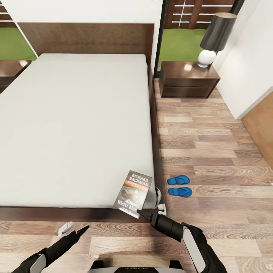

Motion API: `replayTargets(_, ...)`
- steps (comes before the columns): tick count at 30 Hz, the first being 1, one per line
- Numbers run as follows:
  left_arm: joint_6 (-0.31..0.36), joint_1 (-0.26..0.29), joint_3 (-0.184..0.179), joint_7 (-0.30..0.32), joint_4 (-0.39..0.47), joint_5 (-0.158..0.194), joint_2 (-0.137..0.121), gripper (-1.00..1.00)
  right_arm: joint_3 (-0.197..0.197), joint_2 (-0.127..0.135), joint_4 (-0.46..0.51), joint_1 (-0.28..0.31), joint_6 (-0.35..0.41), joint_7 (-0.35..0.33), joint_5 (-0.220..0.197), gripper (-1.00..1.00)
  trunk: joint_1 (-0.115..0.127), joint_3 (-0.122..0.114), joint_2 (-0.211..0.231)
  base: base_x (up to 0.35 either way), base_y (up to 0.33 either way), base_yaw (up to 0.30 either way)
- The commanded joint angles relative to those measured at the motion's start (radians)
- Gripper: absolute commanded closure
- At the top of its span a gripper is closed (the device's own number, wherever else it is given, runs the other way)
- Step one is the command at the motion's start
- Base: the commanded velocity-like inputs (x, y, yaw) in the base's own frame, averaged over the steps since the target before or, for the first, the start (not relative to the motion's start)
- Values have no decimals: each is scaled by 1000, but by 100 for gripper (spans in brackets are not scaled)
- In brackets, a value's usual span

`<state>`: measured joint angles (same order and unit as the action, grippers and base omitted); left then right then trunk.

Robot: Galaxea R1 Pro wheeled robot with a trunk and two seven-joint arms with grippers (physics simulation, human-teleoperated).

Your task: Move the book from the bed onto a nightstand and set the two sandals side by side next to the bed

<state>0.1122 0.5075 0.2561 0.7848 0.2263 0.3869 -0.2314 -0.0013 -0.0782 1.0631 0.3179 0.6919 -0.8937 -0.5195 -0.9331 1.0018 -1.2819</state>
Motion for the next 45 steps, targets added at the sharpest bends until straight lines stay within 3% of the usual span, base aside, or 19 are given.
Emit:
replayTargets(1, 10, 0, 0, 4, 0, 9, 0, -100, 0, 0, 0, 0, 4, 1, -4, 100, 4, -3, 7, 0, 0, 0)
replayTargets(45, 10, 0, 0, 4, 0, 9, 0, -100, 0, 0, 5, 0, 1, 1, -4, 100, 173, -142, 315, 0, 0, 0)
